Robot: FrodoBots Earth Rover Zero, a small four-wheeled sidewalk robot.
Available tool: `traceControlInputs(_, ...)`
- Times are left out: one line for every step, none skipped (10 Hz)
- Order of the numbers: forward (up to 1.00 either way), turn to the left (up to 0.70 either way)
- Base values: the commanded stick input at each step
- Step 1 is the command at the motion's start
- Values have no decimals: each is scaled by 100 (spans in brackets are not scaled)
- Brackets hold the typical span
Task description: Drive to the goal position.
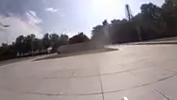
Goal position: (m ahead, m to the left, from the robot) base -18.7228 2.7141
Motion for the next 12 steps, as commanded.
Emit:
traceControlInputs(70,0)
traceControlInputs(70,0)
traceControlInputs(70,0)
traceControlInputs(70,0)
traceControlInputs(70,0)
traceControlInputs(70,0)
traceControlInputs(70,0)
traceControlInputs(70,0)
traceControlInputs(70,0)
traceControlInputs(70,0)
traceControlInputs(70,0)
traceControlInputs(70,0)
